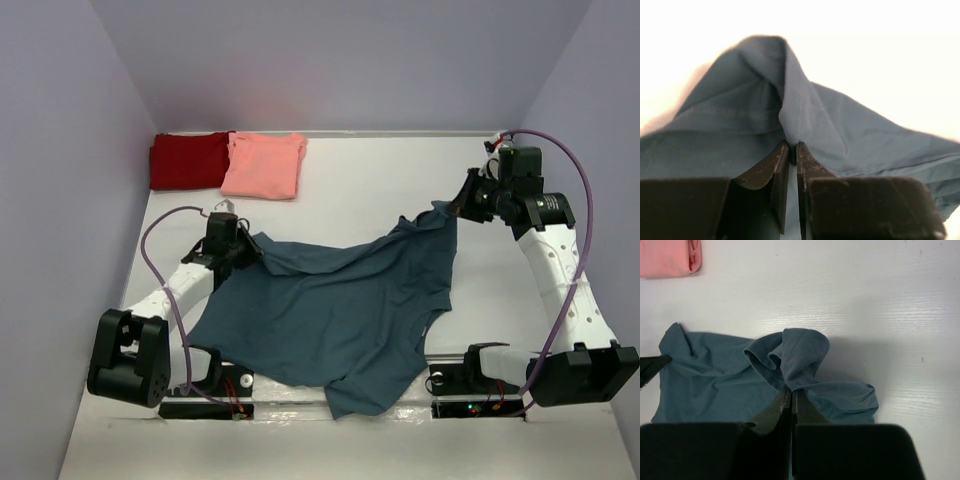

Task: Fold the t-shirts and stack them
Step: Flatten out the tshirt

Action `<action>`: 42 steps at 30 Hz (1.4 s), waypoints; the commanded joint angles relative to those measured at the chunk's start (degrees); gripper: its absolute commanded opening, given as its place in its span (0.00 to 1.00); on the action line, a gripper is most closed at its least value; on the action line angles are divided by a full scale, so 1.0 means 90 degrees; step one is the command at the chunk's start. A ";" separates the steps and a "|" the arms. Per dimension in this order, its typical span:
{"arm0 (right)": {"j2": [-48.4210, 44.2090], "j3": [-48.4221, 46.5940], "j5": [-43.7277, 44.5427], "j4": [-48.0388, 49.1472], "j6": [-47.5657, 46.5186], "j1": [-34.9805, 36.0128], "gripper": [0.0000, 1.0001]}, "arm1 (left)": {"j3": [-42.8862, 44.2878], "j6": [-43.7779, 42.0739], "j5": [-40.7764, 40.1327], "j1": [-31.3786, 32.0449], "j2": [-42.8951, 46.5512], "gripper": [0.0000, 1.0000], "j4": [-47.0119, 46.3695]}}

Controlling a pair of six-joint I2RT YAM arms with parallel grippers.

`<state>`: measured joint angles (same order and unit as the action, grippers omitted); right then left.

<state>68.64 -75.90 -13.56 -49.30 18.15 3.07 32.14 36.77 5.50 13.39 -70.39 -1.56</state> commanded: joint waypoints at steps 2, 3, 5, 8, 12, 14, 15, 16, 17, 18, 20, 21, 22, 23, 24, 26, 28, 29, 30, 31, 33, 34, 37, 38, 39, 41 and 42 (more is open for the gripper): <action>0.0068 0.0035 -0.0056 0.0321 -0.0074 -0.0009 0.00 | 0.0919 -0.0316 -0.0259 -0.0003 0.0214 0.20 0.0553; 0.0068 0.0025 -0.0056 0.0321 -0.0074 -0.0009 0.00 | 0.1018 -0.0355 -0.0269 -0.0013 0.0214 0.20 0.0603; 0.0078 0.0025 -0.0056 0.0331 -0.0074 -0.0009 0.00 | 0.1271 -0.0375 -0.0288 -0.0003 0.0185 0.20 0.0662; 0.0107 -0.0004 -0.0065 0.0331 -0.0074 -0.0009 0.00 | 0.1661 -0.0472 -0.0327 -0.0003 0.0048 0.12 0.0808; 0.0040 0.0005 -0.0065 0.0535 -0.0015 -0.0009 0.00 | 0.2286 -0.0755 -0.0435 -0.0003 -0.0205 0.06 0.1032; 0.0000 0.0035 -0.0104 0.0788 0.0072 -0.0009 0.00 | 0.2589 -0.0843 -0.0513 -0.0003 -0.0332 0.06 0.1062; -0.0010 0.0025 -0.0133 0.0790 0.0092 -0.0009 0.00 | 0.2688 -0.0873 -0.0523 -0.0003 -0.0352 0.06 0.1072; 0.0010 -0.0004 -0.0172 0.0925 0.0121 -0.0009 0.00 | 0.2795 -0.0883 -0.0533 -0.0003 -0.0401 0.06 0.1082; 0.0039 -0.0072 -0.0211 0.0965 0.0141 -0.0009 0.00 | 0.2902 -0.0902 -0.0542 -0.0013 -0.0440 0.06 0.1101; 0.0107 -0.0237 -0.0338 0.1063 0.0122 -0.0009 0.00 | 0.3126 -0.0902 -0.0542 -0.0003 -0.0508 0.06 0.1111; 0.0156 -0.0510 -0.0455 0.1287 0.0093 -0.0009 0.00 | 0.3506 -0.0932 -0.0533 -0.0013 -0.0635 0.06 0.1131; 0.0185 -0.0609 -0.0495 0.1356 0.0092 -0.0009 0.00 | 0.3644 -0.0970 -0.0513 -0.0003 -0.0675 0.00 0.1140; 0.0244 -0.0716 -0.0563 0.1414 0.0083 -0.0009 0.00 | 0.3781 -0.1000 -0.0455 -0.0003 -0.0714 0.00 0.1160; 0.0273 -0.0940 -0.0708 0.1473 0.0054 -0.0009 0.00 | 0.4034 -0.1048 -0.0406 -0.0003 -0.0733 0.00 0.1189; 0.0283 -0.1048 -0.0749 0.1493 0.0053 -0.0009 0.00 | 0.4123 -0.1049 -0.0367 -0.0003 -0.0724 0.00 0.1180; 0.0225 -0.1195 -0.0807 0.1561 0.0092 -0.0009 0.00 | 0.4318 -0.1117 -0.0327 -0.0003 -0.0598 0.00 0.1160; 0.0079 -0.1244 -0.0915 0.1737 0.0122 -0.0009 0.00 | 0.4378 -0.1146 -0.0328 -0.0003 -0.0432 0.00 0.1121; -0.0144 -0.1216 -0.1021 0.1882 0.0131 -0.0009 0.00 | 0.4407 -0.1195 -0.0318 -0.0003 -0.0218 0.00 0.1092; -0.0272 -0.1186 -0.1071 0.1942 0.0112 -0.0009 0.00 | 0.4407 -0.1215 -0.0298 -0.0003 -0.0100 0.00 0.1072; -0.0418 -0.1099 -0.1100 0.1991 0.0112 -0.0009 0.00 | 0.4398 -0.1234 -0.0298 -0.0003 0.0046 0.00 0.1062; -0.0798 -0.1069 -0.1159 0.2001 0.0093 -0.0009 0.00 | 0.4320 -0.1283 -0.0308 -0.0003 0.0486 0.00 0.1023; -0.0926 -0.1059 -0.1159 0.1982 0.0092 -0.0009 0.00 | 0.4290 -0.1312 -0.0347 -0.0003 0.0642 0.00 0.1033; -0.1365 -0.1137 -0.1013 0.1728 0.0044 -0.0009 0.00 | 0.4173 -0.1400 -0.0541 -0.0003 0.1247 0.00 0.1062; -0.1464 -0.1244 -0.0955 0.1660 0.0015 -0.0009 0.00 | 0.4154 -0.1410 -0.0755 -0.0003 0.1404 0.00 0.1062; -0.1629 -0.1312 -0.0896 0.1495 -0.0024 -0.0009 0.00 | 0.4124 -0.1410 -0.0912 -0.0003 0.1714 0.00 0.1062; -0.1815 -0.1459 -0.0915 0.1357 -0.0044 -0.0009 0.00 | 0.4124 -0.1430 -0.0982 -0.0003 0.2038 0.00 0.1062; -0.1903 -0.1614 -0.1021 0.1221 -0.0064 -0.0009 0.00 | 0.4124 -0.1439 -0.0992 -0.0003 0.2378 0.00 0.1004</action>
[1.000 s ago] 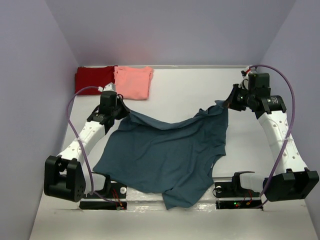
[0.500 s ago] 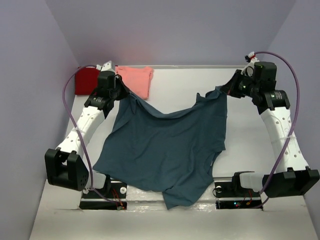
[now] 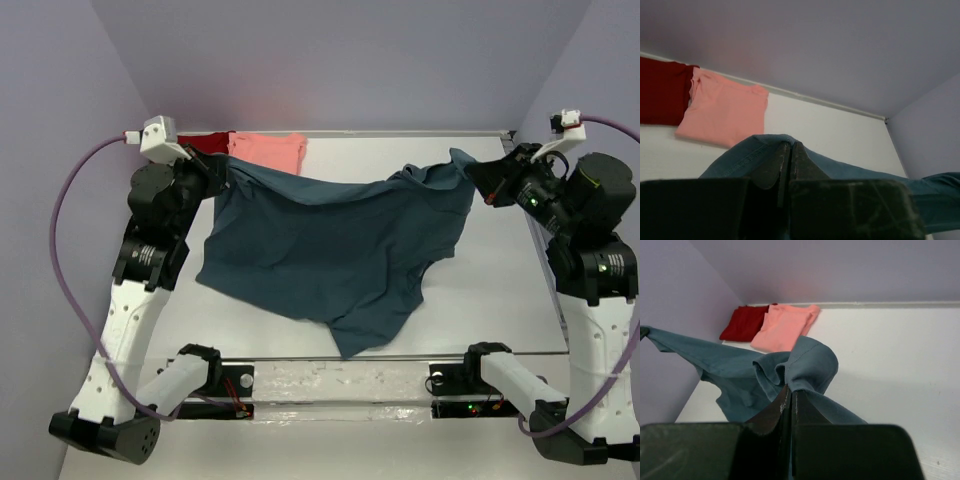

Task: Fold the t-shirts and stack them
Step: Flatten out the tshirt

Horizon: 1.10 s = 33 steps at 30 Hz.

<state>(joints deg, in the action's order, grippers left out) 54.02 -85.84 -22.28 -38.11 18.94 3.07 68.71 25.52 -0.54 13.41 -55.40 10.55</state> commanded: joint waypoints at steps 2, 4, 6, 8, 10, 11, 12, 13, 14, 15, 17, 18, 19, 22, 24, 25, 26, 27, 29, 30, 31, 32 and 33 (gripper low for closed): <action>-0.0639 -0.0618 -0.0199 -0.0121 -0.0132 -0.0009 0.00 | 0.0022 -0.0208 -0.0253 -0.0006 0.1259 0.00 -0.0429; -0.0923 -0.0716 -0.0385 -0.0170 -0.0122 -0.0009 0.00 | -0.0026 -0.0199 -0.0146 -0.0006 0.1641 0.00 -0.0488; -0.1401 -0.0842 -0.0463 -0.0296 -0.0112 -0.0009 0.00 | -0.0114 -0.0208 -0.0087 -0.0006 0.2235 0.00 -0.0546; -0.1860 -0.0959 -0.0570 -0.0452 -0.0190 -0.0009 0.00 | -0.0183 -0.0208 -0.0058 -0.0006 0.2831 0.00 -0.0527; -0.2172 -0.1231 -0.0736 -0.0541 -0.0248 -0.0009 0.00 | -0.0212 -0.0189 0.0010 -0.0006 0.3214 0.00 -0.0527; -0.2338 -0.1340 -0.0795 -0.0561 -0.0288 -0.0009 0.00 | -0.0183 -0.0170 0.0030 -0.0006 0.3390 0.00 -0.0508; -0.2630 -0.1466 -0.0873 -0.0609 -0.0336 -0.0009 0.00 | -0.0173 -0.0150 0.0030 -0.0006 0.3720 0.00 -0.0469; -0.2759 -0.1613 -0.0883 -0.0648 -0.0356 -0.0009 0.00 | -0.0144 -0.0130 0.0030 -0.0006 0.3869 0.00 -0.0449; -0.2857 -0.2011 -0.0893 -0.0707 -0.0385 -0.0009 0.00 | -0.0067 -0.0063 0.0030 -0.0006 0.3986 0.00 -0.0430; -0.2925 -0.2266 -0.0864 -0.0872 -0.0395 -0.0009 0.00 | -0.0037 -0.0033 0.0146 -0.0006 0.4210 0.00 -0.0430; -0.3062 -0.2852 -0.0757 -0.1039 -0.0395 -0.0009 0.00 | 0.0002 0.0035 0.0274 -0.0015 0.4426 0.00 -0.0488; -0.3130 -0.3309 -0.0466 -0.1088 -0.0386 -0.0009 0.00 | 0.0022 0.0094 0.0245 -0.0015 0.4659 0.00 -0.0585; -0.3315 -0.3468 -0.0270 -0.1059 -0.0366 -0.0009 0.00 | 0.0022 0.0114 0.0148 -0.0015 0.4787 0.00 -0.0634; -0.3482 -0.4083 0.0559 -0.1078 -0.0337 -0.0009 0.00 | 0.0216 0.0153 -0.0086 -0.0015 0.5090 0.00 -0.0684; -0.3512 -0.4153 0.0765 -0.1078 -0.0337 -0.0009 0.00 | 0.0276 0.0201 -0.0136 -0.0015 0.5159 0.00 -0.0703; -0.3541 -0.4124 0.0835 -0.1049 -0.0337 -0.0009 0.00 | 0.0286 0.0221 -0.0223 -0.0015 0.5198 0.00 -0.0732; -0.3570 -0.4056 0.0893 -0.0981 -0.0346 -0.0009 0.00 | 0.0237 0.0221 -0.0282 -0.0015 0.5237 0.00 -0.0771; -0.3609 -0.3785 0.1020 -0.0807 -0.0337 -0.0009 0.00 | 0.0169 0.0231 -0.0389 -0.0015 0.5315 0.00 -0.0878; -0.3716 -0.3335 0.1157 -0.0494 -0.0298 -0.0009 0.00 | -0.0122 0.0221 -0.0497 -0.0015 0.5354 0.00 -0.0918; -0.3736 -0.3111 0.1312 -0.0425 -0.0269 -0.0009 0.00 | -0.0231 0.0231 -0.0536 -0.0015 0.5345 0.00 -0.0908; -0.3746 -0.2586 0.1362 -0.0347 -0.0230 -0.0009 0.00 | -0.0367 0.0260 -0.0585 -0.0015 0.5354 0.00 -0.0898; -0.3737 -0.2339 0.1382 -0.0240 -0.0142 -0.0009 0.00 | -0.0659 0.0357 -0.0595 -0.0015 0.5345 0.00 -0.0908; -0.3650 -0.1844 0.1372 -0.0219 -0.0093 -0.0009 0.00 | -0.0816 0.0406 -0.0614 -0.0015 0.5335 0.00 -0.0918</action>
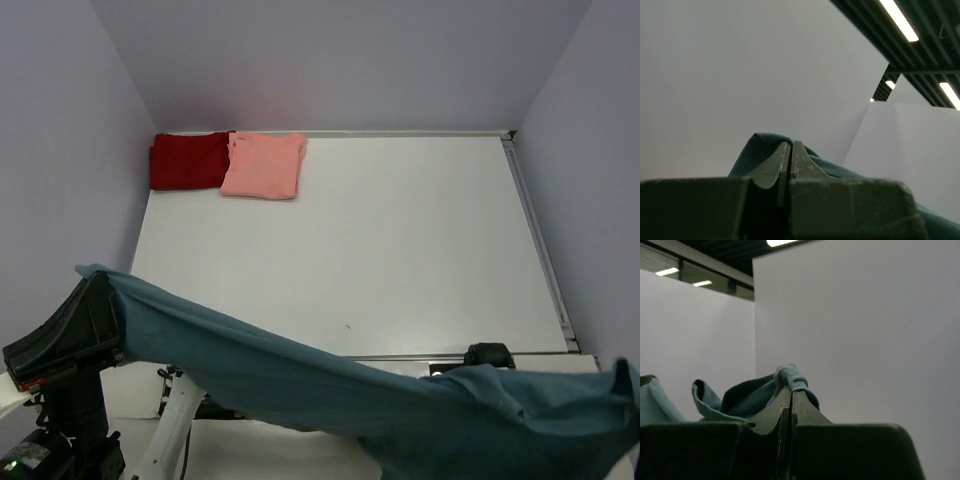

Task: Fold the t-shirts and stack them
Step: Flatten out the tshirt

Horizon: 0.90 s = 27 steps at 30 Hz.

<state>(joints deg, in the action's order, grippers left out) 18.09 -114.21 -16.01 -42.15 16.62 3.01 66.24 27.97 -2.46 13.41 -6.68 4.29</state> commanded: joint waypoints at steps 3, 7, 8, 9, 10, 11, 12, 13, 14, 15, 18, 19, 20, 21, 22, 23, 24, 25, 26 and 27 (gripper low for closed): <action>0.0577 0.2092 0.0704 0.0318 0.0408 -0.0002 0.00 | -0.1157 0.0330 -0.0478 -0.0015 -0.0215 0.00 -0.0243; 0.0686 0.3410 0.0793 0.0522 0.0760 -0.0002 0.00 | -0.1821 0.0613 -0.0489 -0.0015 -0.0625 0.00 -0.0067; 0.0666 0.3916 0.0812 0.0717 0.0886 -0.0002 0.00 | -0.2103 0.0681 -0.0479 -0.0015 -0.0712 0.00 -0.0096; 0.0627 0.4162 0.0812 0.0815 0.0936 -0.0002 0.00 | -0.2241 0.0759 -0.0488 -0.0015 -0.0732 0.00 -0.0116; 0.0569 0.4368 0.0802 0.0894 0.0965 -0.0002 0.00 | -0.2378 0.0808 -0.0566 -0.0015 -0.0752 0.00 -0.0116; 0.0549 0.4563 0.0822 0.1030 0.1004 -0.0002 0.00 | -0.2582 0.0828 -0.0586 -0.0015 -0.0810 0.00 -0.0126; 0.0549 0.4875 0.0870 0.1060 0.1024 -0.0002 0.00 | -0.2671 0.0848 -0.0615 -0.0015 -0.0849 0.00 -0.0135; 0.0549 0.4994 0.0900 0.1080 0.1034 -0.0002 0.00 | -0.2759 0.0857 -0.0615 -0.0015 -0.0908 0.00 -0.0135; 0.0597 0.5092 0.0919 0.1090 0.1044 -0.0002 0.00 | -0.2818 0.0867 -0.0615 -0.0015 -0.0976 0.00 -0.0155; 0.0617 0.5180 0.0978 0.1099 0.1063 -0.0002 0.00 | -0.2935 0.0887 -0.0606 -0.0015 -0.1132 0.00 -0.0184; 0.0627 0.5454 0.1066 0.1148 0.1092 -0.0002 0.00 | -0.3121 0.1023 -0.0683 -0.0015 -0.1455 0.00 -0.0223; 0.0627 0.5560 0.1172 0.1148 0.1102 -0.0002 0.00 | -0.3179 0.1082 -0.0761 -0.0015 -0.1610 0.00 -0.0214; 0.0646 0.5600 0.1222 0.1139 0.1112 -0.0002 0.00 | -0.3209 0.1101 -0.0801 -0.0015 -0.1699 0.00 -0.0204; 0.0705 0.5639 0.1348 0.1100 0.1122 -0.0002 0.00 | -0.3219 0.1121 -0.0830 -0.0015 -0.1815 0.00 -0.0184; 0.0754 0.5717 0.1407 0.1061 0.1151 -0.0002 0.00 | -0.3209 0.1131 -0.0879 -0.0015 -0.2097 0.00 -0.0117; 0.0822 0.5756 0.1446 0.1022 0.1151 -0.0002 0.00 | -0.3209 0.1131 -0.0869 -0.0015 -0.2100 0.00 -0.0116; 0.0977 0.5795 0.1457 0.0963 0.1180 -0.0002 0.00 | -0.3200 0.1083 -0.0850 -0.0015 -0.2419 0.00 -0.0106; 0.1056 0.5835 0.1437 0.0953 0.1171 -0.0002 0.00 | -0.3200 0.1063 -0.0801 -0.0015 -0.2596 0.00 -0.0106; 0.1115 0.5951 0.1437 0.0963 0.1219 -0.0002 0.00 | -0.3219 0.1043 -0.0772 -0.0015 -0.2917 0.00 -0.0164; 0.1241 0.6000 0.1437 0.0963 0.1258 -0.0002 0.00 | -0.3229 0.1033 -0.0733 -0.0015 -0.3056 0.00 -0.0223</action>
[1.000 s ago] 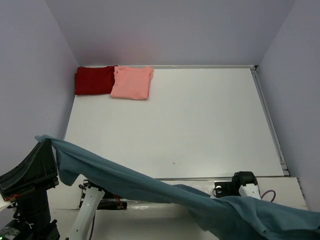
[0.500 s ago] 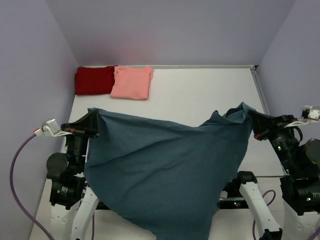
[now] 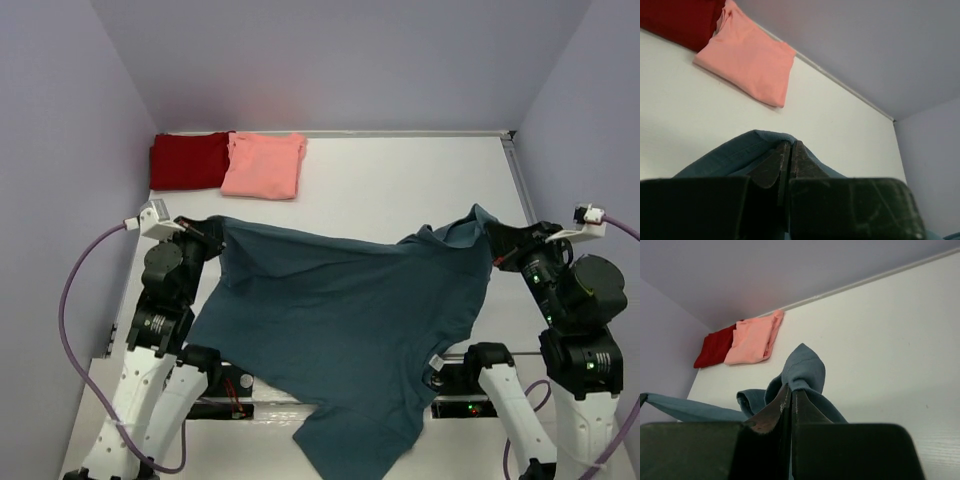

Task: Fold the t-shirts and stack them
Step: Flatten out the tshirt

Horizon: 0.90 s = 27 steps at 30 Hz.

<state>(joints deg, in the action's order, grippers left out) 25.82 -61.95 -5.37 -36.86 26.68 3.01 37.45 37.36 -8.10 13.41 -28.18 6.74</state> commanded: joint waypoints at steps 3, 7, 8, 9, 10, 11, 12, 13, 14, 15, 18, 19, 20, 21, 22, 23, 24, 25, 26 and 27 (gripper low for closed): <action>0.0742 0.0379 0.0235 0.0414 0.0190 -0.0002 0.00 | -0.0186 -0.0011 -0.0018 -0.0006 -0.1154 0.00 -0.0894; 0.1173 0.0604 0.0196 0.0521 0.0239 -0.0002 0.00 | -0.0372 0.0038 -0.0018 -0.0006 -0.1711 0.00 -0.1461; 0.1396 0.0643 0.0176 0.0599 0.0258 -0.0002 0.00 | -0.0392 0.0048 -0.0009 -0.0015 -0.2002 0.00 -0.1655; 0.1495 0.0740 0.0157 0.0648 0.0278 -0.0002 0.00 | -0.0392 0.0067 0.0050 -0.0006 -0.2140 0.00 -0.1764; 0.1602 0.0789 0.0147 0.0706 0.0297 -0.0002 0.00 | -0.0382 0.0077 0.0089 -0.0006 -0.2490 0.00 -0.1949; 0.1816 0.0829 0.0147 0.0813 0.0327 -0.0002 0.00 | -0.0353 0.0077 0.0109 -0.0006 -0.2667 0.00 -0.2037; 0.1924 0.0848 0.0157 0.0863 0.0346 -0.0002 0.00 | -0.0324 0.0077 0.0157 -0.0006 -0.2843 0.00 -0.2125; 0.2032 0.0897 0.0157 0.0921 0.0347 -0.0002 0.00 | -0.0285 0.0038 0.0167 -0.0006 -0.3029 0.00 -0.2194; 0.2265 0.0907 0.0166 0.1019 0.0366 -0.0002 0.00 | -0.0188 0.0019 0.0158 -0.0006 -0.3388 0.00 -0.2291; 0.2383 0.0897 0.0167 0.1058 0.0366 -0.0002 0.00 | -0.0129 -0.0001 0.0158 -0.0006 -0.3566 0.00 -0.2331; 0.2832 0.0849 0.0225 0.1253 0.0356 -0.0002 0.00 | 0.0222 -0.0099 0.0226 -0.0006 -0.4289 0.00 -0.2370; 0.2950 0.0829 0.0235 0.1302 0.0347 -0.0002 0.00 | 0.0349 -0.0128 0.0332 -0.0006 -0.4474 0.00 -0.2341; 0.3067 0.0790 0.0254 0.1448 0.0347 -0.0002 0.00 | 0.0563 -0.0147 0.0333 -0.0006 -0.4814 0.00 -0.2273; 0.3155 0.0771 0.0274 0.1507 0.0356 -0.0002 0.00 | 0.0633 -0.0148 0.0362 0.0004 -0.4963 0.00 -0.2311; 0.3369 0.0751 0.0303 0.1585 0.0356 -0.0002 0.00 | 0.0701 -0.0138 0.0440 0.0004 -0.5109 0.00 -0.2360; 0.3487 0.0712 0.0323 0.1702 0.0356 -0.0002 0.00 | 0.0818 -0.0138 0.0470 0.0024 -0.5343 0.00 -0.2477; 0.3585 0.0615 0.0468 0.1732 0.0347 -0.0002 0.00 | 0.0877 -0.0138 0.0480 0.0033 -0.5442 0.00 -0.2526; 0.3789 0.0556 0.0556 0.1742 0.0347 -0.0002 0.00 | 0.0965 -0.0148 0.0490 0.0034 -0.5549 0.00 -0.2546; 0.3965 0.0449 0.0857 0.1752 0.0298 -0.0002 0.00 | 0.1227 -0.0167 0.0470 0.0053 -0.5830 0.00 -0.2575; 0.3967 0.0381 0.0957 0.1752 0.0298 -0.0002 0.00 | 0.1229 -0.0187 0.0480 0.0053 -0.5833 0.00 -0.2575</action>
<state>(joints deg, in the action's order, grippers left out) 59.11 -53.89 -2.92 -26.72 29.74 3.03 43.29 37.06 -3.95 13.43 -78.39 -12.12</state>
